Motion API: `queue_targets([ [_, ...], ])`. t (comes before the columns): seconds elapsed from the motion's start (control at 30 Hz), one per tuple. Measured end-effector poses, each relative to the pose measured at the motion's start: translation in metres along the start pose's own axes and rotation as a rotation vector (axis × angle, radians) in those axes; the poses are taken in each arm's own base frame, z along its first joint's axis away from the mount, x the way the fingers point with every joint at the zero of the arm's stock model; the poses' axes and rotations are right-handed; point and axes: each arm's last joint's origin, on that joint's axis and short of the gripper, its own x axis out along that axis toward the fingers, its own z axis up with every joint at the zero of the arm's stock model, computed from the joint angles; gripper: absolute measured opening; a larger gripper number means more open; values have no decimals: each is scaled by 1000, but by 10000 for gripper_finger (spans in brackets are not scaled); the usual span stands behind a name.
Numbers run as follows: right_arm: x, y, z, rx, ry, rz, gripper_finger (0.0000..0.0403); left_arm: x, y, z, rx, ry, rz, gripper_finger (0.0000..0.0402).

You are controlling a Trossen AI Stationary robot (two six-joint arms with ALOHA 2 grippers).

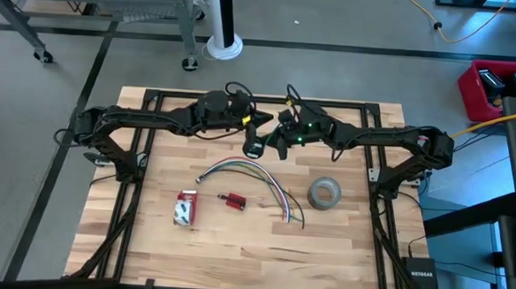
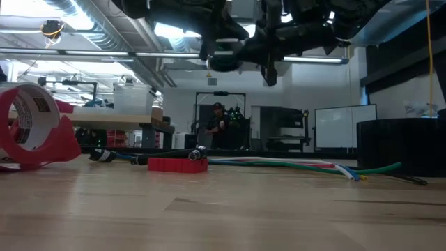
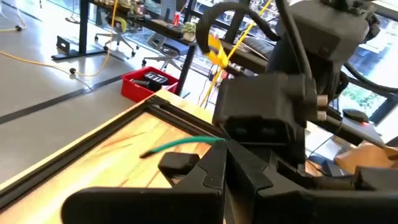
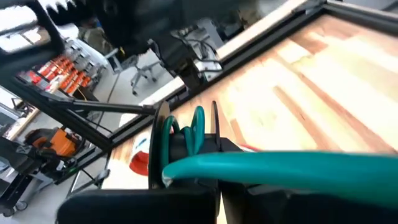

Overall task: Coil cords
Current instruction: Coil the green wire onto the black spool

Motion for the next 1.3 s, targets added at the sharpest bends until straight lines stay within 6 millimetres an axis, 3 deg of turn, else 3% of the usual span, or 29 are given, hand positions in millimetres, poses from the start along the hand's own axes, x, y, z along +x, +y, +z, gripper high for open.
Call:
queue_targets([
  [0.27, -1, -5, -11, 50, 117, -36, 2, -1, 17, 2, 39, 55, -42, 12],
  [0.53, -9, -11, -39, 250, 440, -37, 2, -8, 22, -28, 37, 410, -110, 47],
  [0.67, -19, -17, -56, 352, 597, -156, 2, -12, 20, -39, 46, 513, -98, 53],
  [0.8, -25, -22, -62, 332, 625, -341, 2, -11, 17, -38, 83, 490, -118, 47],
  [0.9, -26, -21, -48, 195, 586, -518, 2, -9, 15, -33, 117, 436, -139, 41],
  [1.07, -29, 1, 11, -60, 435, -738, 2, -7, 13, -28, 108, 379, -149, 35],
  [1.17, -34, 24, 44, -123, 420, -634, 2, -7, 12, -29, 79, 386, -145, 37],
  [1.3, -46, 48, 59, -109, 568, -397, 2, -7, 8, -31, 79, 398, -154, 37],
])
